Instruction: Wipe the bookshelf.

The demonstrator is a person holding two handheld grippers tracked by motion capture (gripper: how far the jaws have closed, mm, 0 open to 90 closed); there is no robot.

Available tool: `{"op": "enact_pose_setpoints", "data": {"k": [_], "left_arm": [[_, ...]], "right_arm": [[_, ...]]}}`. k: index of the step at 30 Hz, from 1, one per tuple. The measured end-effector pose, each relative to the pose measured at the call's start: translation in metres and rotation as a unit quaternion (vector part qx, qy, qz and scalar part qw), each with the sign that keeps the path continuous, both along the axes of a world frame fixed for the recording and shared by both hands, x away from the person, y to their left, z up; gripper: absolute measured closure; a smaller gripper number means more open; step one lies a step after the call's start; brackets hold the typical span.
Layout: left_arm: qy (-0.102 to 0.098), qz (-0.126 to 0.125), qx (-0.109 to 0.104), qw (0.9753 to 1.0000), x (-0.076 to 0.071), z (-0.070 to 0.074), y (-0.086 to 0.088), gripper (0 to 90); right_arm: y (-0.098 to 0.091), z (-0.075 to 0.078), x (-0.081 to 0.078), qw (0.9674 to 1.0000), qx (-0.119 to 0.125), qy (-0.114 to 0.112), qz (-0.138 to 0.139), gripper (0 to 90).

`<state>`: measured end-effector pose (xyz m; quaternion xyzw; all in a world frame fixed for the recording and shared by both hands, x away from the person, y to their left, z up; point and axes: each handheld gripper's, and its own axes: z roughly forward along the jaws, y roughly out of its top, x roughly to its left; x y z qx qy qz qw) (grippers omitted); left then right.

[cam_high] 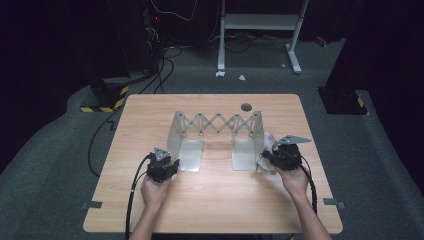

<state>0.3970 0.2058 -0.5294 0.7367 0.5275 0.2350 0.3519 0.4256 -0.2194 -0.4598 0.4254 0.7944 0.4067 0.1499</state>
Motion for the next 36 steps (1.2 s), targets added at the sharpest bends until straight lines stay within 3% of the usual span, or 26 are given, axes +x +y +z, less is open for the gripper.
{"op": "enact_pose_setpoints", "data": {"k": [12,23,29,34,36], "left_arm": [[0.000,-0.001,-0.001,1.0000,0.000,0.000,0.000,58.3],[0.000,0.000,-0.001,1.0000,0.000,0.000,-0.001,56.5],[0.000,0.001,0.000,1.0000,0.000,0.000,-0.001,54.7],[0.000,0.001,0.001,1.0000,0.000,0.000,-0.001,54.0],[0.001,0.002,0.001,1.0000,0.000,0.000,-0.001,53.4]], "right_arm": [[-0.001,0.048,-0.009,0.9990,0.009,-0.042,0.012,81.1],[-0.001,0.071,-0.019,0.9979,0.005,-0.062,0.018,81.1],[-0.001,0.061,-0.025,0.9982,0.007,-0.056,0.020,81.1],[-0.003,0.036,-0.030,0.9991,0.016,-0.033,0.020,81.0],[-0.004,0.021,-0.029,0.9995,0.020,-0.014,0.018,81.0]]}}
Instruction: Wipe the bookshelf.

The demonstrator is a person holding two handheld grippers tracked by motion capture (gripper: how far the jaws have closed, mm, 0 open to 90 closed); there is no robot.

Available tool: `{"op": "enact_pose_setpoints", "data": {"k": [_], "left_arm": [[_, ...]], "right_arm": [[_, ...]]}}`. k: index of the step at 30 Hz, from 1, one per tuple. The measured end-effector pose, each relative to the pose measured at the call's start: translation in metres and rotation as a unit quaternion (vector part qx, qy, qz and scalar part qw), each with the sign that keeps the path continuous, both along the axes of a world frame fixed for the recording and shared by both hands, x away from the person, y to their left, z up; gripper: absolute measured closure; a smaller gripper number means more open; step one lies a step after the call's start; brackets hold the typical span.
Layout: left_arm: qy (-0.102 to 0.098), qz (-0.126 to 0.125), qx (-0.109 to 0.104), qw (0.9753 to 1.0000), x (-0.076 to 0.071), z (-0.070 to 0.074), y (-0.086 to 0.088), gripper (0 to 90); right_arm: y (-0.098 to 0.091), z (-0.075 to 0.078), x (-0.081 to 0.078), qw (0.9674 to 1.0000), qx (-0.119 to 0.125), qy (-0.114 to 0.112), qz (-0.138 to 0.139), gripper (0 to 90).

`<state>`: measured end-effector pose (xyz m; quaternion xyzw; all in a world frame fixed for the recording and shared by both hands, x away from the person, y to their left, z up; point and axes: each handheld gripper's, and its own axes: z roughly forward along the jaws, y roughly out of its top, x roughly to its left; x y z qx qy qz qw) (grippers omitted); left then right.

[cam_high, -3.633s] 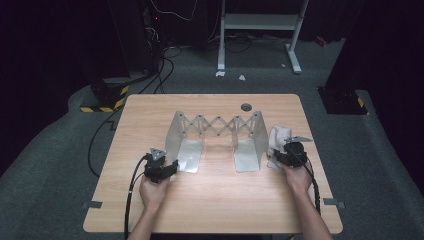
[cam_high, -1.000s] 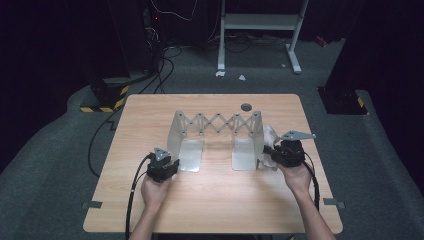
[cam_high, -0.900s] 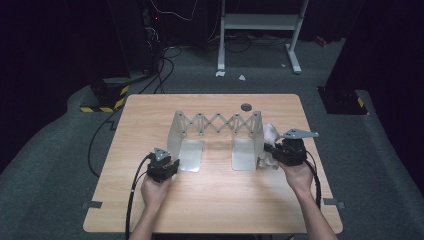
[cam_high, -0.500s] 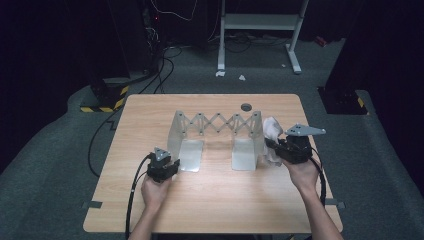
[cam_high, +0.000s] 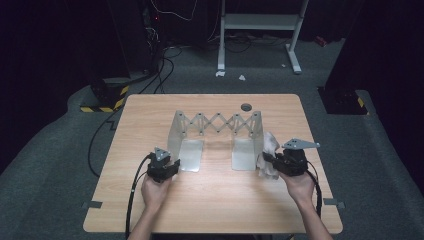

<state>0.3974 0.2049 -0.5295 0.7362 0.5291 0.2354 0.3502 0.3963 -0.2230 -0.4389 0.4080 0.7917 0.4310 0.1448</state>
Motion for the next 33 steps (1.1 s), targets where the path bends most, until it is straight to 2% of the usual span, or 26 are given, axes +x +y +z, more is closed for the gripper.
{"op": "enact_pose_setpoints", "data": {"k": [4,7,13,15,18,22,27,33], "left_arm": [[0.000,0.000,0.000,1.0000,0.000,0.000,0.000,52.6],[0.000,0.000,0.000,1.0000,0.000,0.000,0.000,52.6],[0.000,0.000,0.000,1.0000,0.000,0.000,0.000,52.6],[0.000,0.000,-0.001,1.0000,0.000,0.000,0.000,52.7],[0.000,0.000,-0.001,1.0000,0.000,0.000,0.000,52.7],[0.000,-0.001,0.000,1.0000,0.000,0.000,0.000,52.5],[0.000,-0.002,0.000,1.0000,0.000,0.000,0.000,52.7],[-0.001,-0.007,0.002,1.0000,0.000,0.000,0.000,54.6]], "right_arm": [[0.003,-0.027,0.007,0.9993,-0.015,0.033,0.000,80.9],[0.009,-0.045,0.014,0.9983,-0.033,0.048,-0.002,80.9],[0.011,-0.061,0.024,0.9957,-0.060,0.069,-0.014,80.8],[0.010,-0.066,0.027,0.9952,-0.057,0.077,-0.022,80.7],[0.010,-0.070,0.031,0.9949,-0.045,0.086,-0.026,80.6],[0.012,-0.074,0.033,0.9937,-0.056,0.094,-0.024,80.8],[0.013,-0.075,0.033,0.9934,-0.057,0.096,-0.026,80.9],[0.014,-0.069,0.032,0.9944,-0.055,0.086,-0.028,80.9]]}}
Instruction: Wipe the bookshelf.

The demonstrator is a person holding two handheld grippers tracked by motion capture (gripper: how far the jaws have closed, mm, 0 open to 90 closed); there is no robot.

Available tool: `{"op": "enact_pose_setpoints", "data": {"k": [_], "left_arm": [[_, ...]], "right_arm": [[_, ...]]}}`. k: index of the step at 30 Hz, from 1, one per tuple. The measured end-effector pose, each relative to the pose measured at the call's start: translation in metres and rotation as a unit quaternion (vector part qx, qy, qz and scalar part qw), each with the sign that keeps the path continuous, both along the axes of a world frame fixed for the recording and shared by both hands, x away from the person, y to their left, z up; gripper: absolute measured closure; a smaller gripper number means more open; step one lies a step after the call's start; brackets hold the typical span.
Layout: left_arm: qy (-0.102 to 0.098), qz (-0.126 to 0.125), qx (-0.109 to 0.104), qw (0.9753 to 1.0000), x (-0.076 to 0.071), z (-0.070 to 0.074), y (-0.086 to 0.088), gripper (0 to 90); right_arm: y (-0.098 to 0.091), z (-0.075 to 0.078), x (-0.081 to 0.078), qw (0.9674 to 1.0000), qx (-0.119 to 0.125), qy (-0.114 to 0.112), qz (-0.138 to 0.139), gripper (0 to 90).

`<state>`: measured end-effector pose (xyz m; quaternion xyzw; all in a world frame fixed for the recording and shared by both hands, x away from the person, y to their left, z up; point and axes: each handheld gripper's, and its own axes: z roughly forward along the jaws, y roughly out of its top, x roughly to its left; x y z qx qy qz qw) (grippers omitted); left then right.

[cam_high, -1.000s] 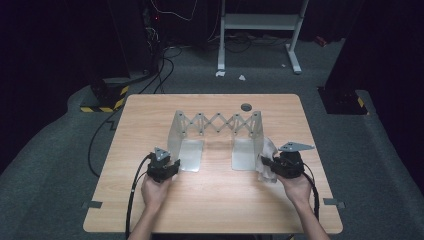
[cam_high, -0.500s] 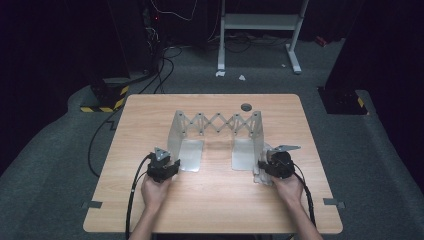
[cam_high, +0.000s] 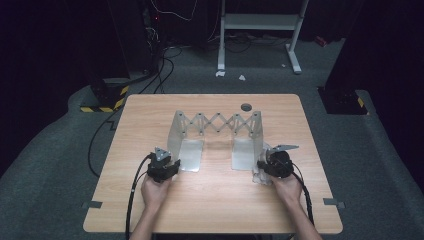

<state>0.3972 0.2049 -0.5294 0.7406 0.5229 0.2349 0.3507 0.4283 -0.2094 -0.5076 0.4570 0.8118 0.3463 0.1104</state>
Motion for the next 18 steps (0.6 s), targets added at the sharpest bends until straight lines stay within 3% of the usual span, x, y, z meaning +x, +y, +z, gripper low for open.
{"op": "enact_pose_setpoints", "data": {"k": [5,10,18], "left_arm": [[0.000,0.002,-0.001,1.0000,-0.001,0.000,0.000,54.2],[0.001,0.002,-0.001,1.0000,-0.001,0.000,0.000,53.6],[0.001,0.002,-0.001,1.0000,-0.001,0.000,0.000,53.4]], "right_arm": [[-0.003,0.020,-0.001,0.9995,0.024,-0.020,-0.001,80.9],[-0.005,0.045,-0.005,0.9984,0.029,-0.048,0.008,80.9],[-0.009,0.072,-0.011,0.9964,0.035,-0.074,0.020,80.9]]}}
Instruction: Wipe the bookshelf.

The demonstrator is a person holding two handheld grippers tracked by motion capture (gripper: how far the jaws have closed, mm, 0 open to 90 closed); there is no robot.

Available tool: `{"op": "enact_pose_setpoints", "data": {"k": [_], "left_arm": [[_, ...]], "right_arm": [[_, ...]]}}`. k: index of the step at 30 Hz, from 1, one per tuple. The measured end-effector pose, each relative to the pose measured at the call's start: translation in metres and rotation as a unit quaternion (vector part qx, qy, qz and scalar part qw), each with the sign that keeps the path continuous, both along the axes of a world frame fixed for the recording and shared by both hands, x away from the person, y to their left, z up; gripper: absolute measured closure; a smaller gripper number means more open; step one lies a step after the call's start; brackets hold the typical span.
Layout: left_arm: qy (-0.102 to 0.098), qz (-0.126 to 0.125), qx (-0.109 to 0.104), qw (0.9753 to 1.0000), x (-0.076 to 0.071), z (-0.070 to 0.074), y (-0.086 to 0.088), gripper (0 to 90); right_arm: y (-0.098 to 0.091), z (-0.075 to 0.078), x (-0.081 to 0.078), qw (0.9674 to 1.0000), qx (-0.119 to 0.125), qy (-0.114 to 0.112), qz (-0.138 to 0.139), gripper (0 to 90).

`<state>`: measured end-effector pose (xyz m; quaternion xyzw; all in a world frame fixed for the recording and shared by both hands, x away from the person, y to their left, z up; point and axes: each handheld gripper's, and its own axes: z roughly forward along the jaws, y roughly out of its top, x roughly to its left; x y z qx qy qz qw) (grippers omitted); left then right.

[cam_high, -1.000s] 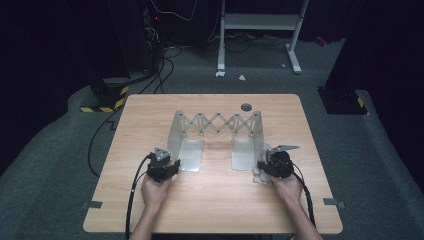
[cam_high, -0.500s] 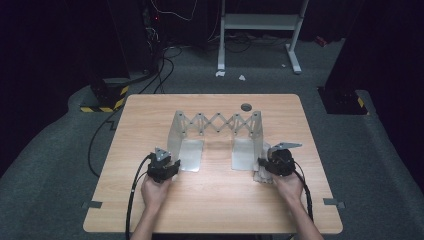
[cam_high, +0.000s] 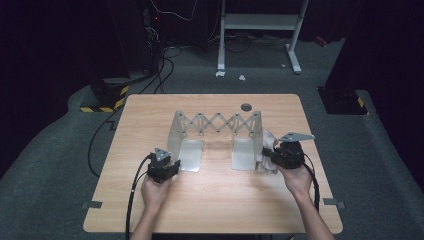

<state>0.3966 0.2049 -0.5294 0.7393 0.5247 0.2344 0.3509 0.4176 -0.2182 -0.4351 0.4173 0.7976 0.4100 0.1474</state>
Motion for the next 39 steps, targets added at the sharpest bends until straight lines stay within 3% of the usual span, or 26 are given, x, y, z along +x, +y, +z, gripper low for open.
{"op": "enact_pose_setpoints", "data": {"k": [14,24,30,39], "left_arm": [[-0.001,-0.003,-0.001,1.0000,0.000,0.000,0.000,57.1],[-0.001,-0.007,-0.002,1.0000,0.000,0.000,0.000,61.4],[-0.002,-0.010,-0.001,0.9999,-0.001,0.000,0.000,63.8],[-0.003,-0.009,0.000,1.0000,-0.001,0.000,-0.001,64.4]], "right_arm": [[-0.001,0.042,0.000,0.9991,-0.004,-0.040,0.015,80.7],[0.002,0.053,0.009,0.9982,-0.012,-0.056,0.017,80.5],[0.002,0.052,0.018,0.9984,-0.011,-0.053,0.014,80.5],[0.003,0.035,0.028,0.9991,-0.018,-0.038,0.008,80.5]]}}
